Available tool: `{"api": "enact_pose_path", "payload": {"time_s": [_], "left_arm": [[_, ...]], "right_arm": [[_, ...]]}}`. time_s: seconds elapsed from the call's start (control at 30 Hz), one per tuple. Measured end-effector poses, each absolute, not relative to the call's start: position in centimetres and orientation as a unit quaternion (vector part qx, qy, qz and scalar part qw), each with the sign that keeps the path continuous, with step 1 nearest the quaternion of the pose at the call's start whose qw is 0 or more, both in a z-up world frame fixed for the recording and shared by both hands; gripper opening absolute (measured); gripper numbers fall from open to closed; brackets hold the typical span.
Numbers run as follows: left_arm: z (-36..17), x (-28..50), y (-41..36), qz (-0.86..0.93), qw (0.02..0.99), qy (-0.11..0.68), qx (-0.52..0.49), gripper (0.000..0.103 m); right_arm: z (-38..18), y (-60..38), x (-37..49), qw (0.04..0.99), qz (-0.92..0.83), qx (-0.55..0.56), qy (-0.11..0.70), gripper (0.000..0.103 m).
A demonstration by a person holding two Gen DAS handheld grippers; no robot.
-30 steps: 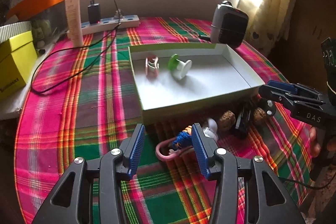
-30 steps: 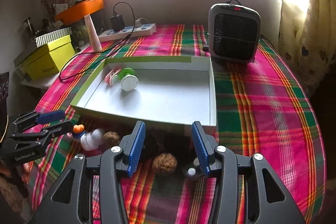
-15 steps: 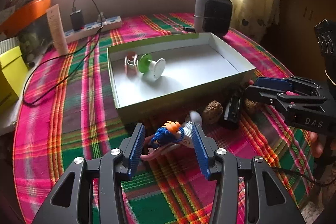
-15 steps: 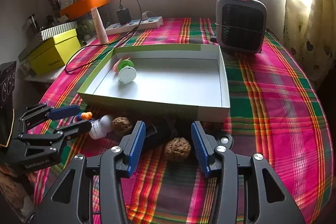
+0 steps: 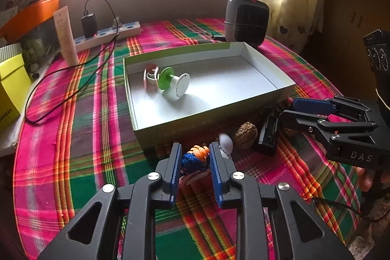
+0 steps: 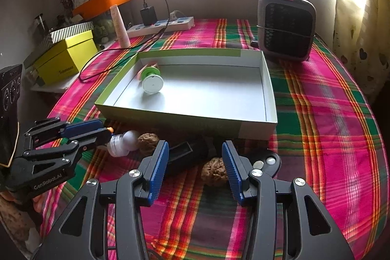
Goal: Organize objects
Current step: 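Lower the left tool and grasp the blue-and-orange toy figure, then lift the toy figure with the left tool while the right tool grasps another pink clip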
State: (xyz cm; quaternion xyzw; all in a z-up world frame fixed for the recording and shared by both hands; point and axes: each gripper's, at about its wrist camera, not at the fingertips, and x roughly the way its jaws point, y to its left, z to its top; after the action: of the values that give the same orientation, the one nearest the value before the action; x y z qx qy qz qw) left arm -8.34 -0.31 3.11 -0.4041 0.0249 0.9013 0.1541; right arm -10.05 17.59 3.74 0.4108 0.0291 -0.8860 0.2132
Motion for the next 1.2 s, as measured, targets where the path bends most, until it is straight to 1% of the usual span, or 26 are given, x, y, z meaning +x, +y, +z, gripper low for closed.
{"api": "enact_pose_path", "payload": {"time_s": [0.13, 0.53, 0.8, 0.87, 1.0, 1.2], "left_arm": [[3.2, -8.3, -0.8, 0.902, 0.152, 0.01, -0.404, 0.018], [3.9, -7.2, -3.3, 0.909, 0.134, -0.033, -0.394, 0.018], [3.2, -6.5, -6.2, 0.909, 0.094, -0.065, -0.402, 0.018], [3.0, -6.3, -6.8, 0.908, 0.085, -0.069, -0.404, 0.018], [2.6, -5.9, -7.8, 0.907, 0.073, -0.075, -0.409, 0.018], [2.0, -5.6, -9.2, 0.904, 0.054, -0.085, -0.416, 0.018]], "right_arm": [[3.9, 17.2, -9.9, 0.218, -0.885, 0.41, 0.032, 0.047], [4.0, 14.5, -9.5, 0.255, -0.876, 0.406, 0.05, 0.047], [4.2, 10.6, -9.0, 0.336, -0.852, 0.396, 0.072, 0.047], [4.0, 9.3, -9.0, 0.363, -0.838, 0.399, 0.082, 0.047], [3.4, 7.2, -8.5, 0.383, -0.825, 0.398, 0.121, 0.047], [2.6, 4.9, -8.8, 0.4, -0.809, 0.403, 0.149, 0.047]]}}
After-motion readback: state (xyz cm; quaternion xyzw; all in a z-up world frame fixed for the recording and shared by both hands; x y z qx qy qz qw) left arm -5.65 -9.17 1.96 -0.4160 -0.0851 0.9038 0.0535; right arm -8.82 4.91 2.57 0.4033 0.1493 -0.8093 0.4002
